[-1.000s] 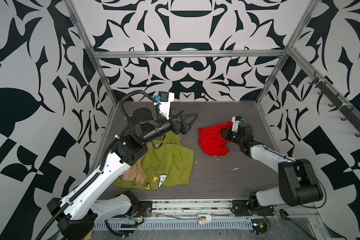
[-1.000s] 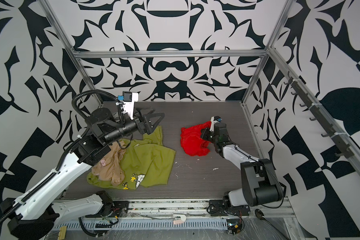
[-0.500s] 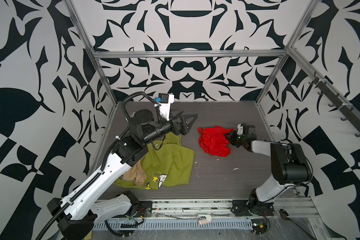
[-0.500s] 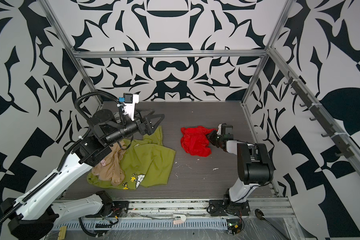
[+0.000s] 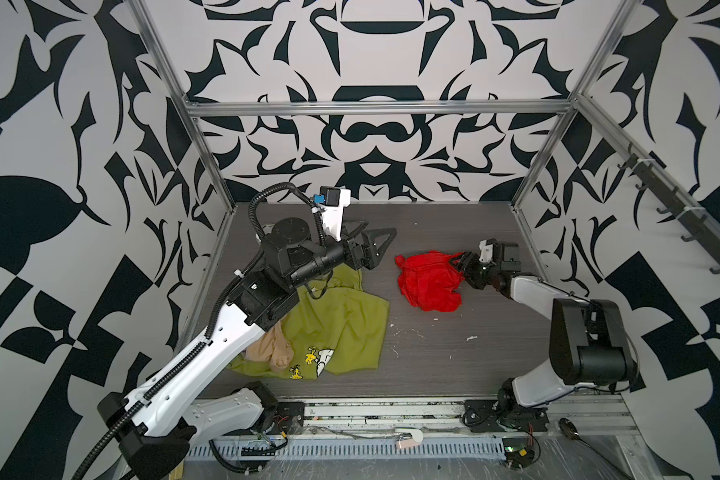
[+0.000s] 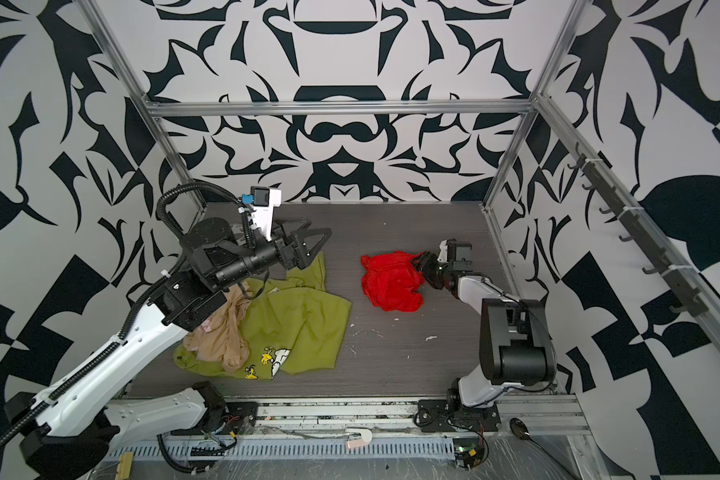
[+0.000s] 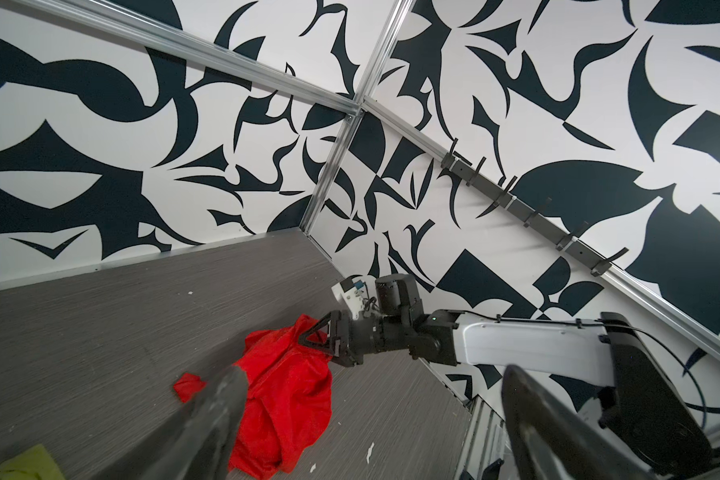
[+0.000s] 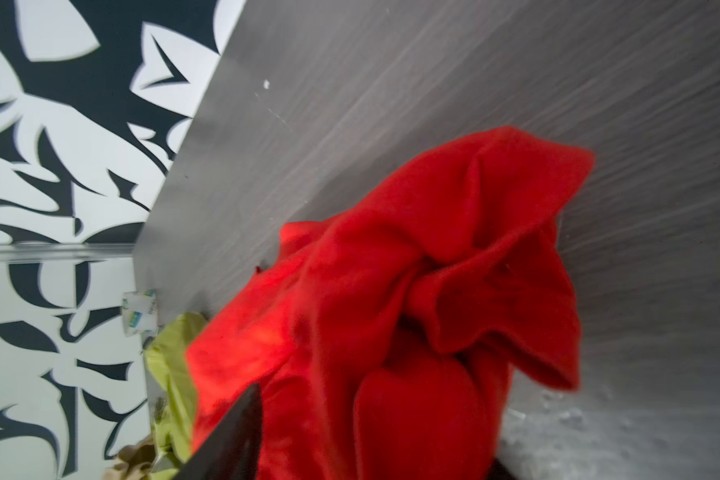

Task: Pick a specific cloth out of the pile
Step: 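Lower the red shirt onto the bare table with the right gripper, then open the right gripper and release the red shirt on the table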

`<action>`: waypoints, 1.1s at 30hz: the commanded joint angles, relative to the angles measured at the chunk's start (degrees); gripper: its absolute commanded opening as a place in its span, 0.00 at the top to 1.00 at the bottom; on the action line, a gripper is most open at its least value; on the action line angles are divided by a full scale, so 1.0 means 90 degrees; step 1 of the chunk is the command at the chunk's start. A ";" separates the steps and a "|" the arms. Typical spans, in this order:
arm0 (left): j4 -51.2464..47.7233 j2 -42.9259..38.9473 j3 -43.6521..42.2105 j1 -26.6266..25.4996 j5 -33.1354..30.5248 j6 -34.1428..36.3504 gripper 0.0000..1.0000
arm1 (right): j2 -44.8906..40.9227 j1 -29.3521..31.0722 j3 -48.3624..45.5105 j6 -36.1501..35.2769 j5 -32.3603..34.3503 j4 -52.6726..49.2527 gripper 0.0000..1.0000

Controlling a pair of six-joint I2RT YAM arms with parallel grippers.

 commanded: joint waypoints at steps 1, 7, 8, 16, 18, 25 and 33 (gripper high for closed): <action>0.0164 0.0027 0.0031 -0.0005 0.0025 -0.0062 0.02 | -0.0603 -0.0065 0.0246 -0.0395 0.0086 -0.0587 0.30; 0.0197 0.0022 -0.0009 -0.0005 0.0037 -0.0166 0.01 | -0.1395 -0.0083 0.0300 -0.0522 0.0428 -0.1861 0.22; 0.0197 0.0018 -0.0014 -0.0005 0.0035 -0.0199 0.00 | -0.1487 -0.0082 0.0346 -0.0505 0.0468 -0.2142 0.20; 0.0170 -0.0100 -0.0183 -0.0005 -0.0015 -0.0330 0.01 | -0.2745 -0.0019 -0.0494 0.1055 0.0574 -0.2851 0.03; 0.0206 -0.0144 -0.0271 -0.0005 -0.0049 -0.0354 0.00 | -0.3090 0.0094 -0.0919 0.1775 0.0651 -0.2643 0.03; 0.0227 -0.0275 -0.0466 -0.0005 -0.0087 -0.0359 0.01 | -0.3603 0.0485 -0.1684 0.3167 0.1115 -0.1860 0.03; 0.0217 -0.0424 -0.0596 -0.0005 -0.0059 -0.0350 0.01 | -0.2445 0.1062 -0.1725 0.3148 0.1469 -0.0637 0.01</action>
